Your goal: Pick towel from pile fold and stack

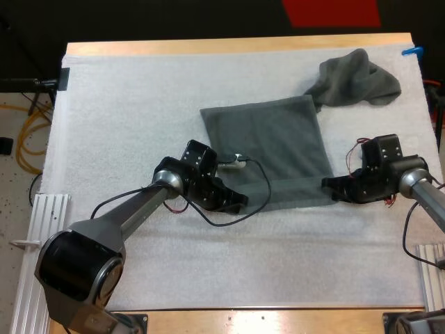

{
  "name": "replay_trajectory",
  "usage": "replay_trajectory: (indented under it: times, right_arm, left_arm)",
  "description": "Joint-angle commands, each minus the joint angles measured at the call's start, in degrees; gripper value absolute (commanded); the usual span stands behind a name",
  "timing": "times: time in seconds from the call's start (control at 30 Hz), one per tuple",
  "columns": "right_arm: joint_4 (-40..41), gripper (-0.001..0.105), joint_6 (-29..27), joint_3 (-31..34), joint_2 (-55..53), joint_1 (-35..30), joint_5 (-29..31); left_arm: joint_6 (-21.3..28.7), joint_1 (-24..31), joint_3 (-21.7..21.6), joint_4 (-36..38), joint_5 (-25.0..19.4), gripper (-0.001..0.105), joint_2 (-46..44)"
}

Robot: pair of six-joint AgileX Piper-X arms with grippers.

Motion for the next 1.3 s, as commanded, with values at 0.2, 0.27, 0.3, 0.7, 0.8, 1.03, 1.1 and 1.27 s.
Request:
replay_trajectory:
  times: [0.2, 0.27, 0.3, 0.7, 0.8, 1.03, 1.1, 1.27]
  right_arm:
    - [2.39, 0.000, -0.93, 0.08, -4.97, 0.00, -0.89]
    - [3.74, 0.000, -0.83, 0.08, -7.64, 0.00, -1.91]
    - [4.50, 0.000, -0.72, 0.08, -8.80, 0.00, -2.82]
    - [18.08, 0.000, -0.54, 0.08, -21.73, 3.60, -5.48]
    - [22.00, 0.000, -0.54, 0.08, -24.22, 5.29, -5.47]
    - [24.78, 0.000, 1.49, 0.08, -28.67, 8.20, -5.26]
    - [23.34, 0.000, 2.48, 0.17, -28.62, 8.19, -4.74]
    - [16.34, 0.000, 6.83, 0.28, -25.09, 8.02, -5.11]
  left_arm:
    - [5.01, -1.02, 0.27, 5.98, -1.00, 0.000, -5.42]
    - [5.27, -1.58, 0.27, 7.69, -0.87, 0.000, -7.93]
    - [5.63, -1.85, 0.27, 8.43, -0.88, 0.000, -9.00]
    - [7.51, -9.77, 0.27, 19.31, -5.47, 0.000, -20.36]
    - [7.39, -12.09, 0.27, 23.01, -5.97, 0.000, -22.60]
    - [5.09, -17.11, 1.81, 24.95, -5.61, 0.000, -24.54]
    - [3.38, -17.06, 3.30, 22.69, -4.37, 0.000, -24.54]
    - [-0.78, -11.83, 7.29, 13.48, 3.15, 0.000, -24.54]
